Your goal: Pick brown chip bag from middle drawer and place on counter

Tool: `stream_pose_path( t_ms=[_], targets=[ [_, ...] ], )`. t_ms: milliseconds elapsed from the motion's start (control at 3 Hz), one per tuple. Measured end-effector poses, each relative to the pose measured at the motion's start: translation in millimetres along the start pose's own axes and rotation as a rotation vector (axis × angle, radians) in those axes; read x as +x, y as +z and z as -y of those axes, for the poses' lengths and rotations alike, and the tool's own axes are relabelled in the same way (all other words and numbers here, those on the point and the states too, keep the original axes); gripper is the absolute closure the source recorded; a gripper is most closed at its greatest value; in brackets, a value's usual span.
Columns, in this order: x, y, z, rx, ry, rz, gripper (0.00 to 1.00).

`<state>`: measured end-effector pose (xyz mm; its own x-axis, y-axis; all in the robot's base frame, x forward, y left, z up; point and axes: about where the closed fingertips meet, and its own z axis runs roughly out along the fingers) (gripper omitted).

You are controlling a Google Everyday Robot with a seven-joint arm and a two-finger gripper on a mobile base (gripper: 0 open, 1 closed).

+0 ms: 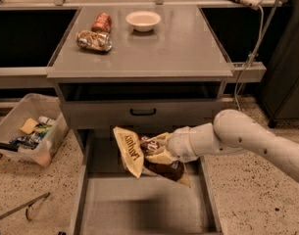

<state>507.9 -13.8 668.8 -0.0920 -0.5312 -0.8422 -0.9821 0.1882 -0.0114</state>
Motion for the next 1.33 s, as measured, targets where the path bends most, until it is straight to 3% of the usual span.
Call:
stream_pose_path(
  t_ms=[667,1000,1333],
  targets=[
    [-8.3,-2.1,0.2,-0.005,-0.016,-0.032,1.0],
    [-73.6,-43.0,10.7,0.015,-0.076,-0.042,1.0],
    [-162.8,-101.5,16.4,0.026,-0.137,-0.026,1.0]
  ],
)
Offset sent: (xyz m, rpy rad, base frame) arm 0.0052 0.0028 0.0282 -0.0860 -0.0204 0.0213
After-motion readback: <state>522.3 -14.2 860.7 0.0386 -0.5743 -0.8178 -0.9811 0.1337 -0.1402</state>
